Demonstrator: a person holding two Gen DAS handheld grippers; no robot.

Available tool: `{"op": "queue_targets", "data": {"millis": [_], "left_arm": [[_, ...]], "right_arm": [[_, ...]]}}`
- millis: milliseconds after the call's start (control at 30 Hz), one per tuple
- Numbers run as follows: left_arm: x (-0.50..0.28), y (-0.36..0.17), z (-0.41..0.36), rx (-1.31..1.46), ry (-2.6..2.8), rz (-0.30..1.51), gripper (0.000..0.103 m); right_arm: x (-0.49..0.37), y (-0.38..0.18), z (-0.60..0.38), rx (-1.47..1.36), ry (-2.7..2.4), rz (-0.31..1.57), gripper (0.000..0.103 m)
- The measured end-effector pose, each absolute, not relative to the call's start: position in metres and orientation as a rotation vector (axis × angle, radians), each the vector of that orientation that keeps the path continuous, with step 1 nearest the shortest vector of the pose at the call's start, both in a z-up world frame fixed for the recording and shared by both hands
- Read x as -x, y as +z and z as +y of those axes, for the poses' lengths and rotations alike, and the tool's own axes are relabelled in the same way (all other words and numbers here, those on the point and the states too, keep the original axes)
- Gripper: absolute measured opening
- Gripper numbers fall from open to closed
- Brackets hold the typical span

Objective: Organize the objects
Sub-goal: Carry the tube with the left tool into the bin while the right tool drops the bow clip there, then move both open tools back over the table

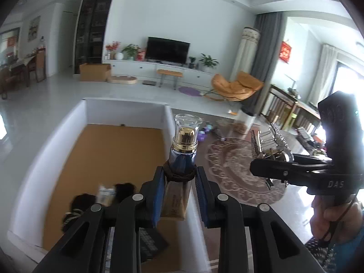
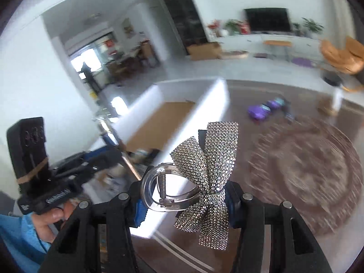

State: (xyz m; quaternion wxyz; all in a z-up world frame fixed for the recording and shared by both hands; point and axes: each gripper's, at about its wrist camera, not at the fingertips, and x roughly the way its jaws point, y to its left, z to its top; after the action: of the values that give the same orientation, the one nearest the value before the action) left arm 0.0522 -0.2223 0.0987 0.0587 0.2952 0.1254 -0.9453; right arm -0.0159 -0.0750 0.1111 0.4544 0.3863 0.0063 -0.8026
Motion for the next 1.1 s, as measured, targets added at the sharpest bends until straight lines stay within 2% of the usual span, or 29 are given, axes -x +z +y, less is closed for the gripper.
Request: {"op": "queue_targets", "data": {"millis": [100,233,300,367,400,433,500,533,700,967,1100], "left_arm": [[-0.052,0.093,-0.268,-0.903,-2.750,0.376,0.027],[-0.022,0.050,-0.318,-1.153,-2.555,0.392,0.029],[-0.012,0.031,-0.332,-1.208,-2.484,0.408,0.029],[-0.006,0.017,-0.341,-1.242,-2.442,0.445,0.040],[-0.004,0.015,-0.339,-1.233,-2.434,0.449,0.055],[-0.003,0.015,-0.334,-1.211,-2.436,0.440,0.068],[-0.001,0.023,-0.323,-1.129,-2.448,0.360,0.075],[-0.004,0.028,-0.314,-1.103,-2.458,0.340,0.078],[0.003,0.048,-0.284,-1.048,-2.550,0.337,0.080],[-0.001,0.075,-0.170,-1.084,-2.858,0.284,0.081],[0.009,0.067,-0.104,-1.242,-2.993,0.279,0.093]], "right_arm": [[0.018,0.114,-0.138,-0.950,-1.886,0.059,0.053],[0.035,0.085,-0.196,-1.068,-1.764,0.017,0.056],[0.041,0.071,-0.204,-1.116,-1.754,-0.024,0.076],[0.044,0.067,-0.198,-1.126,-1.779,-0.052,0.077],[0.044,0.068,-0.189,-1.113,-1.781,-0.076,0.079],[0.044,0.070,-0.182,-1.101,-1.788,-0.087,0.081],[0.043,0.077,-0.158,-1.060,-1.851,-0.093,0.093],[0.043,0.080,-0.146,-1.037,-1.889,-0.093,0.094],[0.047,0.060,-0.101,-1.060,-2.039,-0.041,0.097],[0.049,-0.032,0.016,-1.260,-2.407,0.217,0.097],[0.050,-0.054,0.084,-1.343,-2.555,0.209,0.097]]}}
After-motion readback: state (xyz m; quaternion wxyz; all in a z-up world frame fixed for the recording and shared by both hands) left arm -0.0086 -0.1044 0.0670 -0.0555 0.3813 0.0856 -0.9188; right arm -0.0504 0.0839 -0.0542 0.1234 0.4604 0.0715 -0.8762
